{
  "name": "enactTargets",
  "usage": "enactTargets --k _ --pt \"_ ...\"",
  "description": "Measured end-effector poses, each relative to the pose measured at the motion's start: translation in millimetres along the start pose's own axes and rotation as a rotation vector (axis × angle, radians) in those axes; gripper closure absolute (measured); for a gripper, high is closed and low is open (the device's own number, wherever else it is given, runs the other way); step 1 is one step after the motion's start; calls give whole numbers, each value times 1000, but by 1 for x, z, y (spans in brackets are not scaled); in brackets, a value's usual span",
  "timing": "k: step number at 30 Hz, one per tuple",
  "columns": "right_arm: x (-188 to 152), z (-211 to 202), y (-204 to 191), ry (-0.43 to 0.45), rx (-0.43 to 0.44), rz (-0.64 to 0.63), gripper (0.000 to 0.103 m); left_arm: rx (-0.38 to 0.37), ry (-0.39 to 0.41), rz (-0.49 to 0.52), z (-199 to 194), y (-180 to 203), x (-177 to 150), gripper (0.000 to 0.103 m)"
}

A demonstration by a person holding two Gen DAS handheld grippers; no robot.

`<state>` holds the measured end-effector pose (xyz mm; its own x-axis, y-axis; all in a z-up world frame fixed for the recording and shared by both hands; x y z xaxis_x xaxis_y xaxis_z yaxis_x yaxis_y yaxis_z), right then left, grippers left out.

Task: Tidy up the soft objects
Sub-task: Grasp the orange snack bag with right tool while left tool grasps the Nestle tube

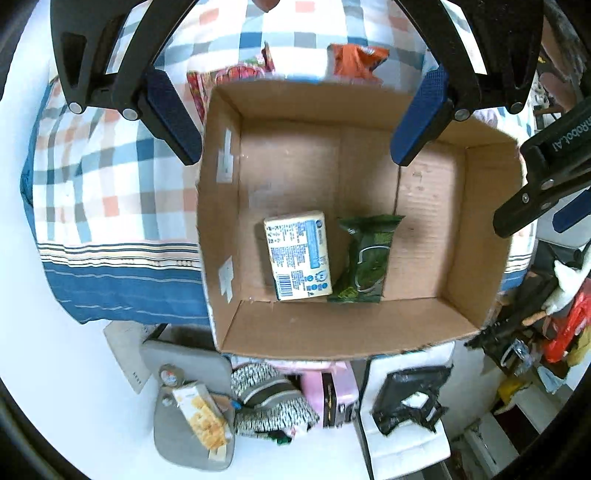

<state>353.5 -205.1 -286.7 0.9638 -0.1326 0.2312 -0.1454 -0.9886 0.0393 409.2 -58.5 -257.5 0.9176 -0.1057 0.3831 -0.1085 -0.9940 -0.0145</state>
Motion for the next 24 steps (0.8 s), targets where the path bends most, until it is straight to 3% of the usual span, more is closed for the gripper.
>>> enactTargets --k 6,10,14,19,24 --pt "-31 -49 -7 72 32 -8 0 1 47 0 -38 -6 -21 2" --pt "-57 -55 -16 44 79 -7 0 16 19 3 -44 -15 -44 2" --pt "-89 -27 -29 -63 123 -15 0 47 -55 -13 -22 -34 -82 2" --pt "-120 42 -45 -217 184 14 0 75 -183 -36 23 -55 -127 2" --pt "-138 97 -53 -309 202 63 4 65 -278 -127 60 -85 -162 2"
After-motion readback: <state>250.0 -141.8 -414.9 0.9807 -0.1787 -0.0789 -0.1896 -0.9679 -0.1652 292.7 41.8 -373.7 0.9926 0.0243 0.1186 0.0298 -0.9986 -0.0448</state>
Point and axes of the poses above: each gripper's, at about its wrist camera, not at the fingertips, and z roughly the way its jaws point, y to its right, x to its top, the point moved 7 cm from there along z, roughly the way its jaws point, and after that the axes turned 2 degrees about -x, right-handed, at the moved point
